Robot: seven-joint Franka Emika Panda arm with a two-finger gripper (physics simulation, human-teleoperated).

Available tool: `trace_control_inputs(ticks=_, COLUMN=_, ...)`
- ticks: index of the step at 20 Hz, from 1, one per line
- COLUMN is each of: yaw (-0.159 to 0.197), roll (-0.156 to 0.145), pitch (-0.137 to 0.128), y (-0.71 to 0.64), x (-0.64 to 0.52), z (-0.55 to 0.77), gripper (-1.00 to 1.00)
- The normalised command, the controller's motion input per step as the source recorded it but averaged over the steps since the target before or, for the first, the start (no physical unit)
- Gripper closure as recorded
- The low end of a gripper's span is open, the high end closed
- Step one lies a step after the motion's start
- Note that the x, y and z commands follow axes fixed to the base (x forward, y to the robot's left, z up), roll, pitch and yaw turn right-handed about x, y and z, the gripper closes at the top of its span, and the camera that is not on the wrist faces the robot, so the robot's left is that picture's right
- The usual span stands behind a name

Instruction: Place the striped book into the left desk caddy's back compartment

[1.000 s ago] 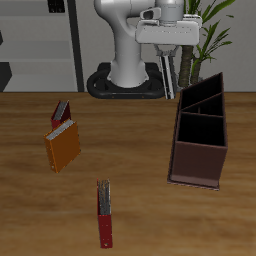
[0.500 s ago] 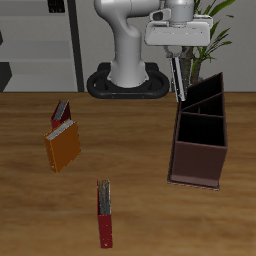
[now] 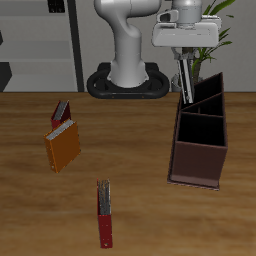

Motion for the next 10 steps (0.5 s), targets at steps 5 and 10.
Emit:
trace_control_inputs(ticks=5, yaw=-0.006, roll=0.005, pitch=0.006, y=0.15, x=0.15, z=0.05, gripper=1.0)
trace_control_inputs(ticks=10, yaw=-0.018, roll=-0.007, pitch=0.007, y=0.11, x=0.18, z=0.06, gripper=1.0)
